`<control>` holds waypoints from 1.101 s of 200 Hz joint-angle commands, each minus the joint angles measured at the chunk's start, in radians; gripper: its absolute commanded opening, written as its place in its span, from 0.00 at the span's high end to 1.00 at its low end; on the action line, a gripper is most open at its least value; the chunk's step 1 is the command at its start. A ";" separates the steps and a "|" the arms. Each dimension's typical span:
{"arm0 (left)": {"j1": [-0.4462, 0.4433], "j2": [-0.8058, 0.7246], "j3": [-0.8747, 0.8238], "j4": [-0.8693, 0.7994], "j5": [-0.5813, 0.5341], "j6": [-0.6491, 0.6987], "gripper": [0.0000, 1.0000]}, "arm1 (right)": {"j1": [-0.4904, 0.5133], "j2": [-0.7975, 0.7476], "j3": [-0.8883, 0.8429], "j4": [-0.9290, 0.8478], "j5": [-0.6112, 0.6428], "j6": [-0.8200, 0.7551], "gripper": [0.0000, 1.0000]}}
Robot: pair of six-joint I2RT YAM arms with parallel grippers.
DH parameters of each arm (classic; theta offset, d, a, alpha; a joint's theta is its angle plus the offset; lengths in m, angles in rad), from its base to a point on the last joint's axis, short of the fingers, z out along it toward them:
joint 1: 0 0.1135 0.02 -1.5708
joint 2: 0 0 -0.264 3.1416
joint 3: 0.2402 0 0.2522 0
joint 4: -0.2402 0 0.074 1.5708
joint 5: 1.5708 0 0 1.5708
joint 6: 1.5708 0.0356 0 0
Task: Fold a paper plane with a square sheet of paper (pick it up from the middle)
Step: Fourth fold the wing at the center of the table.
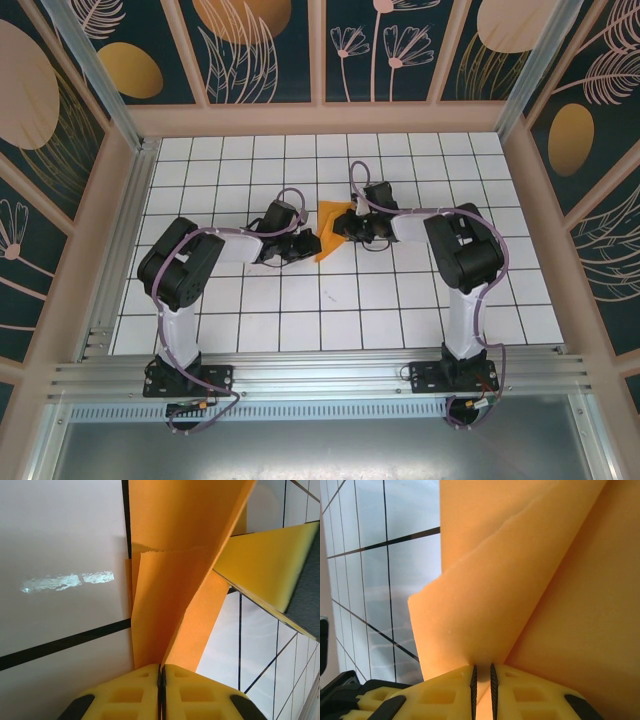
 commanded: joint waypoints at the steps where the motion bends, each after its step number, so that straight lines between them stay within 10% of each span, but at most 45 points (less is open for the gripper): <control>1: -0.003 -0.008 -0.014 -0.013 0.004 -0.005 0.86 | 0.010 0.029 0.032 -0.035 0.009 -0.028 0.81; 220: 0.036 0.165 0.364 -0.142 -0.004 0.123 0.74 | 0.009 0.012 0.003 -0.012 0.005 -0.048 0.81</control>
